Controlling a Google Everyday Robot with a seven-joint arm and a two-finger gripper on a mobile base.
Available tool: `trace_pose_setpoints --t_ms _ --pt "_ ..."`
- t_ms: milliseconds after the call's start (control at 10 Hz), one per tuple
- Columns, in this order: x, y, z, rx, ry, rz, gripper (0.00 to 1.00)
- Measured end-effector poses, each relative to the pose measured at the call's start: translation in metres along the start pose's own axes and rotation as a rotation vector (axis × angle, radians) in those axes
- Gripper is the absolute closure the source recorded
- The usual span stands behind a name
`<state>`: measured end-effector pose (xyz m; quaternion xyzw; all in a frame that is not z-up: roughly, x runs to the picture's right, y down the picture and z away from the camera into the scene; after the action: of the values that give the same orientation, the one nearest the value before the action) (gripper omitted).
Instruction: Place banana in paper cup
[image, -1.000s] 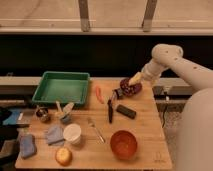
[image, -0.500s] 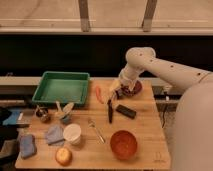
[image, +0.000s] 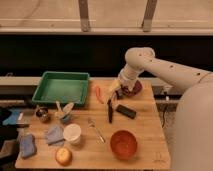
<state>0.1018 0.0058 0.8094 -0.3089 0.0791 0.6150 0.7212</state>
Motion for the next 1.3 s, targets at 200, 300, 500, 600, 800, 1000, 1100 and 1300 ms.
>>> trace_pose_setpoints --t_ms 200,300,500,600,800,1000,1100,1300 --pt "-0.001 0.015 0.004 0.006 0.012 -0.078 0.20" --pt "-0.004 0.030 0.008 0.006 0.022 -0.126 0.20" --pt "-0.015 0.076 0.021 0.005 0.043 -0.238 0.20" --pt "-0.018 0.112 0.029 0.001 0.056 -0.321 0.20" --pt "-0.014 0.161 0.035 -0.007 0.066 -0.434 0.20" --pt "-0.008 0.228 0.043 -0.029 0.074 -0.581 0.20" --pt "-0.006 0.254 0.046 -0.044 0.075 -0.634 0.20" --pt "0.005 0.298 0.050 -0.086 0.081 -0.737 0.20"
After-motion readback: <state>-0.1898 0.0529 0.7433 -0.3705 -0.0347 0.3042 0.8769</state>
